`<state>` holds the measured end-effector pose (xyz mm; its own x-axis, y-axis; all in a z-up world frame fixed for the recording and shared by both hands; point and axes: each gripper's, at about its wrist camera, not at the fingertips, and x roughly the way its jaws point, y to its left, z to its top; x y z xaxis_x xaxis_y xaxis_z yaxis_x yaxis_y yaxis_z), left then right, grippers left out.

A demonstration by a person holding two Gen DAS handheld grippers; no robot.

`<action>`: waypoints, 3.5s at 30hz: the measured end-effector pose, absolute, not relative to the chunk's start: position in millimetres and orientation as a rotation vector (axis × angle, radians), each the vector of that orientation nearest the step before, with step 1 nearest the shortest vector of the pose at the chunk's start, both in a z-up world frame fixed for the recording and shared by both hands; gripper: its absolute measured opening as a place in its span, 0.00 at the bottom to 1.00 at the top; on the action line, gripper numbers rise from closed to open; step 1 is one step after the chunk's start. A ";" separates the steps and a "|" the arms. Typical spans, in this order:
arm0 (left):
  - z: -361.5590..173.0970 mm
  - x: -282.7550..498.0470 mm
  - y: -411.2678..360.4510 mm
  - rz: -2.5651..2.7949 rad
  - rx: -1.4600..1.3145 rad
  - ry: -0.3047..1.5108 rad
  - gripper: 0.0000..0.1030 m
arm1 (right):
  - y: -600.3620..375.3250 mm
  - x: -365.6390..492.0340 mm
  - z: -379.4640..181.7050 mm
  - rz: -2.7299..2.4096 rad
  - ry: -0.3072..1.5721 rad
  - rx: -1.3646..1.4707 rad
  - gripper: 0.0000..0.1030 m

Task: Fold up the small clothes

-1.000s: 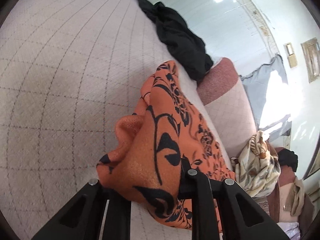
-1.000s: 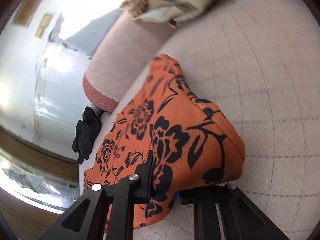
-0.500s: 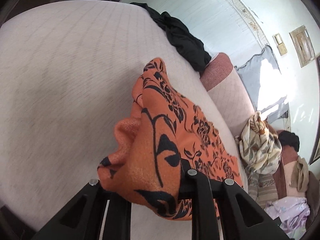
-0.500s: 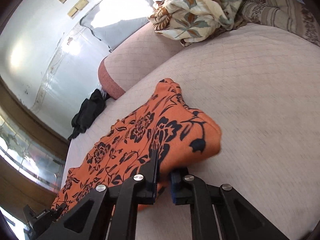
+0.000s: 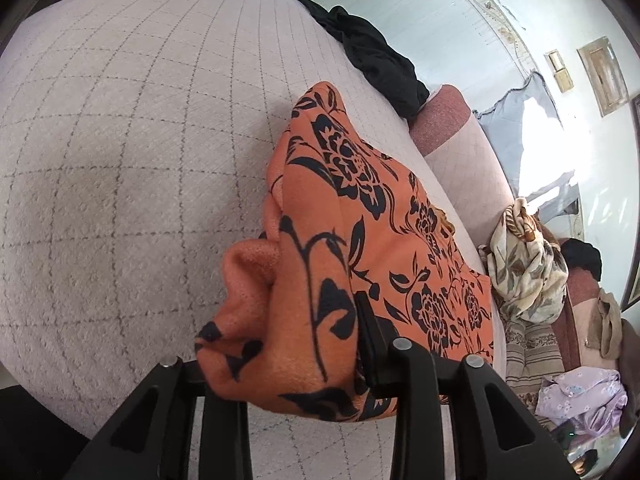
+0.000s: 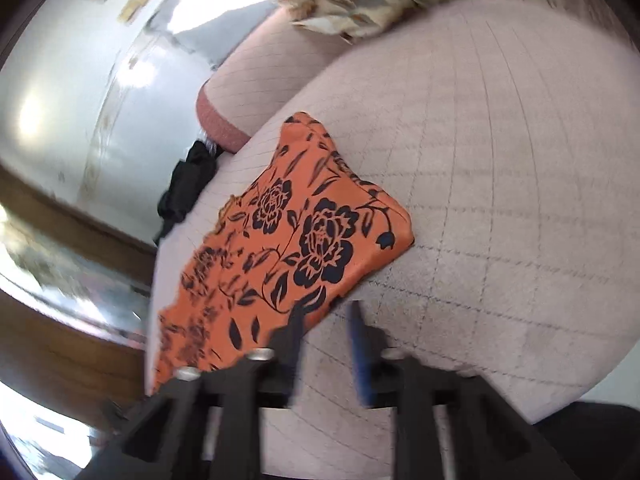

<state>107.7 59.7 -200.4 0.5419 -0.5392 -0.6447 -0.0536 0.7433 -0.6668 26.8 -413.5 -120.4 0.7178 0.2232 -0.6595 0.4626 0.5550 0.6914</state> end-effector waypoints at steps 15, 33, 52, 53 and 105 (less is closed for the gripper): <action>-201.0 114.9 56.7 -0.327 -0.664 0.941 0.37 | -452.0 99.2 -169.9 -0.242 0.610 1.256 0.46; -205.1 126.5 80.6 -0.308 -0.756 0.941 0.30 | -408.8 68.9 -115.7 -0.353 0.705 0.757 0.23; -201.2 123.5 74.0 -0.263 -0.735 0.929 0.32 | -332.9 92.5 -46.0 -0.050 0.817 0.620 0.29; -200.6 123.3 73.1 -0.264 -0.725 0.925 0.32 | -325.3 107.4 -51.0 -0.027 0.828 0.629 0.29; -79.2 16.5 -146.4 -0.786 0.099 0.680 0.69 | -491.0 97.4 -123.5 0.169 0.615 1.288 0.67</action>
<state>16.5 -146.4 -79.2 0.5070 -0.6199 -0.5989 0.6816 0.7136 -0.1616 97.4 -491.0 -123.5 0.8295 0.4487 -0.3326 0.2159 0.2916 0.9318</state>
